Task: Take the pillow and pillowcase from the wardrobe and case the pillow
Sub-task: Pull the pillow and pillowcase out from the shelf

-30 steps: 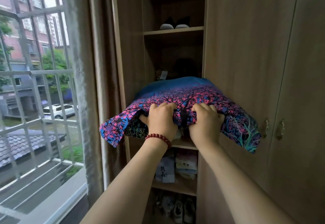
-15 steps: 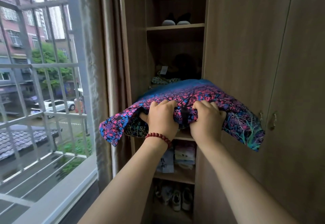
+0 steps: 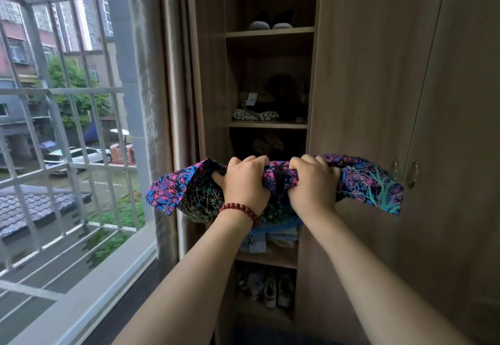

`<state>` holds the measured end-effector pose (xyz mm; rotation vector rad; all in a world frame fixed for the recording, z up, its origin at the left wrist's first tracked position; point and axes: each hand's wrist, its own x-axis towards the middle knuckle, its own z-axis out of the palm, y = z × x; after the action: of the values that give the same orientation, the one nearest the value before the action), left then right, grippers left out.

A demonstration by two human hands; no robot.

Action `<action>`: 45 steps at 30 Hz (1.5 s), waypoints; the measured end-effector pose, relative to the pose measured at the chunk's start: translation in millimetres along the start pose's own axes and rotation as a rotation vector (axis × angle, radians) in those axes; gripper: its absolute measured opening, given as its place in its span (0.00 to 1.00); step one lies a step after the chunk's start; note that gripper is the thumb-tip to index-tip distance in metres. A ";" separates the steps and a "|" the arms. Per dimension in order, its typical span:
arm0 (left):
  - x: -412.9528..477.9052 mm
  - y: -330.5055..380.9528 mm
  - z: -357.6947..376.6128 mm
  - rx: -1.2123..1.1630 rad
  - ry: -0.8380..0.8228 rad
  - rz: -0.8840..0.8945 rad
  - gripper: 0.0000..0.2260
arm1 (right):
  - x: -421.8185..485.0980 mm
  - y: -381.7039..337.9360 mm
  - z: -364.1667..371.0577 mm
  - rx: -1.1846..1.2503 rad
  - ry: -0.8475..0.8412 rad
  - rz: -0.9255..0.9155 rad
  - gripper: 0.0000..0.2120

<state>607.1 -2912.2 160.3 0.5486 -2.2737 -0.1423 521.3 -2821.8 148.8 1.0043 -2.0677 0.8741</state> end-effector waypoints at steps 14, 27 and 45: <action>-27.5 1.9 0.3 -0.007 0.022 -0.107 0.10 | -17.6 7.3 2.9 0.021 -0.093 -0.006 0.13; -20.5 0.7 27.6 -0.097 0.038 -0.193 0.04 | -25.8 52.1 16.2 0.222 -0.053 -0.063 0.18; 26.6 22.0 100.4 -0.058 0.016 -0.283 0.09 | 8.1 106.6 96.4 0.497 -0.080 -0.119 0.09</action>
<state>511.3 -2910.5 114.5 0.8350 -2.1596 -0.3412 402.3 -2849.8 72.9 1.4243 -1.8674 1.3394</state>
